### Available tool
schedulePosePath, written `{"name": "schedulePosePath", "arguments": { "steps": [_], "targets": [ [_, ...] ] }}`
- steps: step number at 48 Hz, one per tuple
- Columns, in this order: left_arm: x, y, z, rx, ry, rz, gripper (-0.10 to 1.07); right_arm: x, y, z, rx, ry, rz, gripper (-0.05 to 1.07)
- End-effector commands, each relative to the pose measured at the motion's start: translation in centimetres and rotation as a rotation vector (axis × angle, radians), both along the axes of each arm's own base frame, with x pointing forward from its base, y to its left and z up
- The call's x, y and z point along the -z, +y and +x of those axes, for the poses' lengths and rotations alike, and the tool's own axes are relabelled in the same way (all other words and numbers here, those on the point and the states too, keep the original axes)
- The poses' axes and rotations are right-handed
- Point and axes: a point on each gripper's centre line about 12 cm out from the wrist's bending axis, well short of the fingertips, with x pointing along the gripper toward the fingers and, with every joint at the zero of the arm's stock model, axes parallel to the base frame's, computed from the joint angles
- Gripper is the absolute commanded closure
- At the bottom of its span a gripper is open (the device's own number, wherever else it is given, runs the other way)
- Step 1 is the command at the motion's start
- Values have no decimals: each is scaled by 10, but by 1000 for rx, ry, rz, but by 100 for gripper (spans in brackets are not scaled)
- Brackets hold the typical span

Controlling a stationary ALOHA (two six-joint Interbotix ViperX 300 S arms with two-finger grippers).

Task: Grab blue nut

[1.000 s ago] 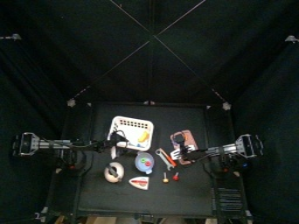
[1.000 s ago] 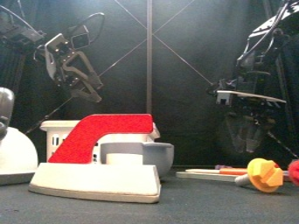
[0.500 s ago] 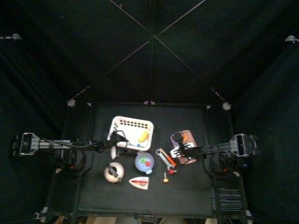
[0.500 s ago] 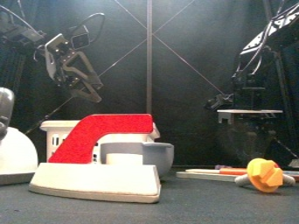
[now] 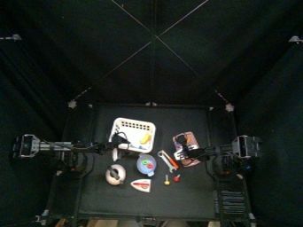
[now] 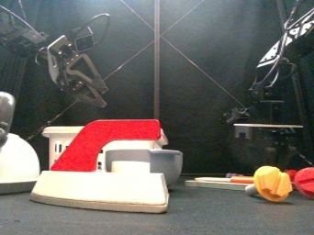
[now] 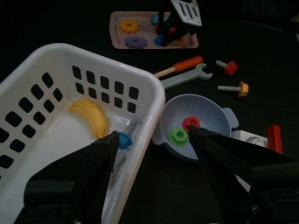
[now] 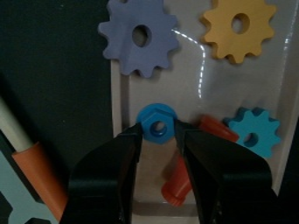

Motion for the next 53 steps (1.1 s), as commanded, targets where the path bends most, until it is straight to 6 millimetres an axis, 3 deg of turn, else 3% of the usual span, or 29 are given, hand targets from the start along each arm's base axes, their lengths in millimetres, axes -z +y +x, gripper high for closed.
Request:
{"name": "schedulePosePath", "arguments": {
  "steps": [1,20,36,53],
  "targets": [
    [-5,1,2,1,-14,4,0,-4,-3,2,11,-21,-1,29],
    [-5,1,2,1,-14,4,0,-10,-3,6,12,-39,-6,41],
    [-5,1,2,0,-14,6,0,-33,-4,10,15,-91,-26,41],
    [-5,1,2,2,-14,5,0,-34,-6,12,13,-99,-31,41]
  ]
}}
